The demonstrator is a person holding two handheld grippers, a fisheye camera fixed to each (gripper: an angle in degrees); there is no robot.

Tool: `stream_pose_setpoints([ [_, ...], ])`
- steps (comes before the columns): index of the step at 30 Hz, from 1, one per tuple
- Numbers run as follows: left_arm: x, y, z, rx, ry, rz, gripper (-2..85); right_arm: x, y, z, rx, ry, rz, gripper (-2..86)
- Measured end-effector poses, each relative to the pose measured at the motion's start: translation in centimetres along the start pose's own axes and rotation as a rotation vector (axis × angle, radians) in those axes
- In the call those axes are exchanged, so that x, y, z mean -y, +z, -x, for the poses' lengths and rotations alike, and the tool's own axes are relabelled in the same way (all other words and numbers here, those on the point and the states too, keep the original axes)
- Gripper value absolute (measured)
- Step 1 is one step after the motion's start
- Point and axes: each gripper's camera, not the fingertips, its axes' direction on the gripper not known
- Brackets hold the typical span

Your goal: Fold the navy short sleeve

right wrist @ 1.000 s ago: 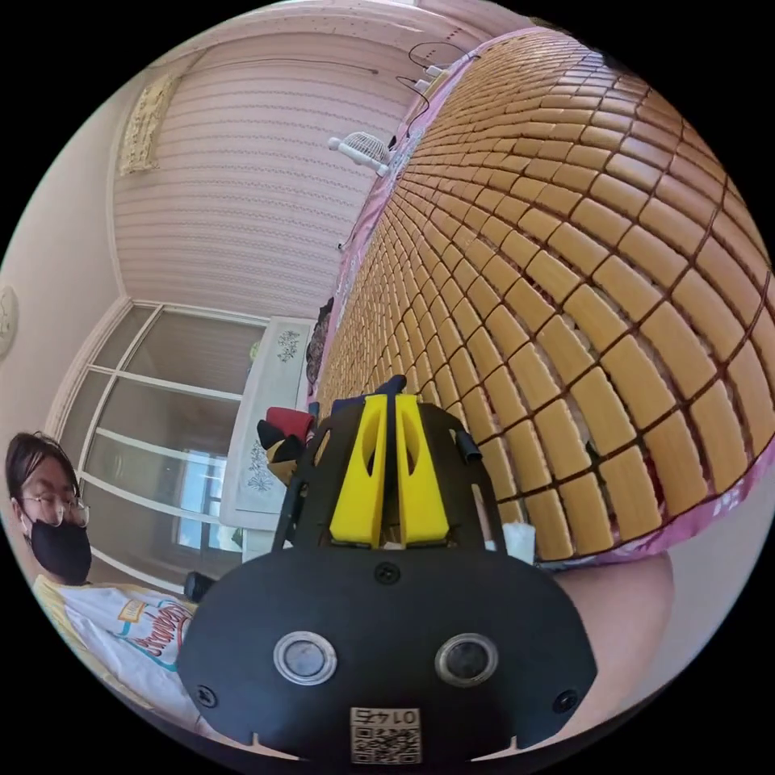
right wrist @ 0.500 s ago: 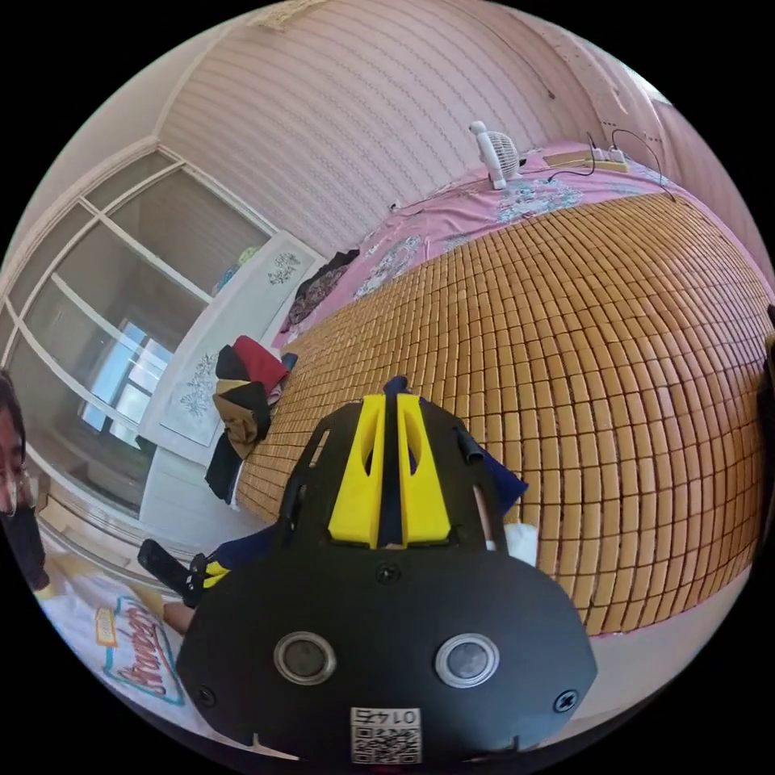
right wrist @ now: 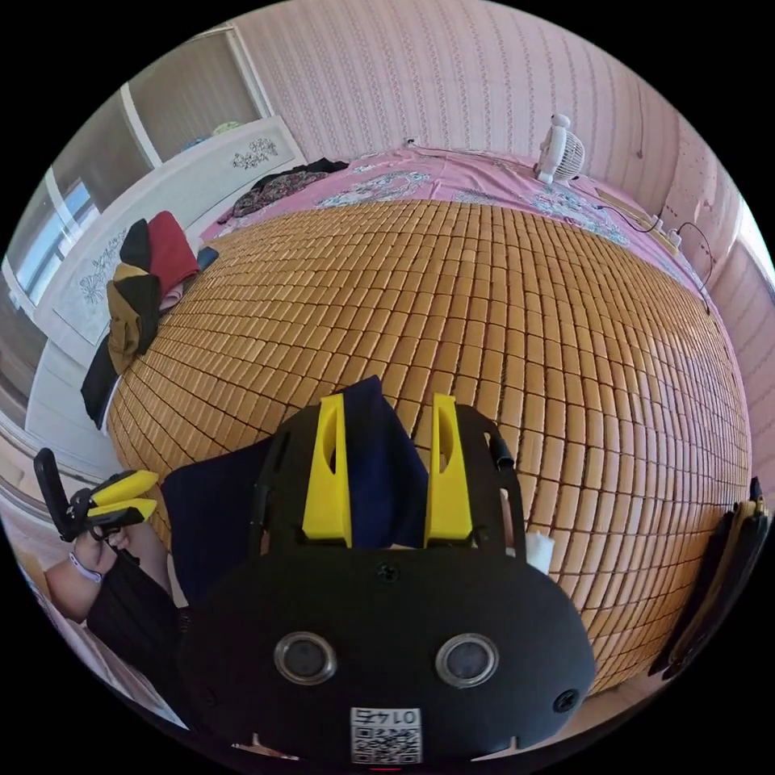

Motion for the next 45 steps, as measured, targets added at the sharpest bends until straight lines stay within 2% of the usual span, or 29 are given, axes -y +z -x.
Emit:
stream_pose_setpoints([
  [3,1.0,1.6,-0.2,-0.004,-0.021,0.067,10.8,-0.2,2.1,2.3,-0.027,-0.088,0.096,11.6],
  [6,1.6,2.1,-0.7,0.043,-0.021,0.077,7.2,-1.1,2.0,4.9,-0.016,-0.202,0.079,6.8],
  [10,2.1,2.7,-1.6,0.066,0.098,0.11,1.6,-2.6,0.9,6.2,-0.026,-0.227,0.072,3.5],
  [12,2.3,2.3,-1.9,0.08,0.133,0.114,0.7,-4.4,-2.3,5.6,0.081,-0.177,-0.044,2.8],
  [15,2.0,-0.6,-2.9,0.046,0.208,0.025,-0.1,-8.4,-8.2,3.9,0.238,-0.05,-0.223,2.4],
  [20,1.0,-5.8,-6.9,0.009,0.409,-0.057,-0.6,-17.7,-16.9,2.9,0.26,0.024,-0.436,2.1],
  [26,1.1,-9.8,-13.3,-0.146,0.663,-0.093,-0.6,-28.4,-25.9,1.3,0.207,0.142,-0.655,1.9],
  [30,4.0,-9.7,-19.5,-0.32,0.814,-0.123,-0.5,-33.3,-32.2,-1.1,0.058,0.199,-0.757,2.1],
  [34,9.0,-6.6,-27.5,-0.522,0.952,-0.121,0.0,-34.2,-38.4,-4.6,-0.103,0.219,-0.797,2.6],
  [36,11.8,-4.8,-31.6,-0.588,0.963,-0.141,0.8,-31.6,-42.0,-8.3,-0.25,0.254,-0.724,3.4],
  [38,15.0,-2.3,-35.9,-0.635,0.92,-0.122,3.0,-28.7,-43.8,-12.8,-0.303,0.354,-0.629,4.8],
  [40,19.2,2.0,-40.4,-0.727,0.789,-0.077,5.8,-26.3,-44.4,-17.8,-0.381,0.482,-0.606,7.9],
  [42,21.5,5.6,-41.9,-0.722,0.657,-0.027,6.8,-24.6,-42.5,-23.5,-0.442,0.627,-0.527,11.0],
  [44,22.3,8.5,-41.7,-0.686,0.592,0.042,7.1,-24.9,-40.1,-25.5,-0.428,0.703,-0.483,11.1],
  [45,21.9,9.5,-40.7,-0.635,0.579,0.065,6.8,-25.9,-38.7,-24.9,-0.418,0.7,-0.521,10.6],
])
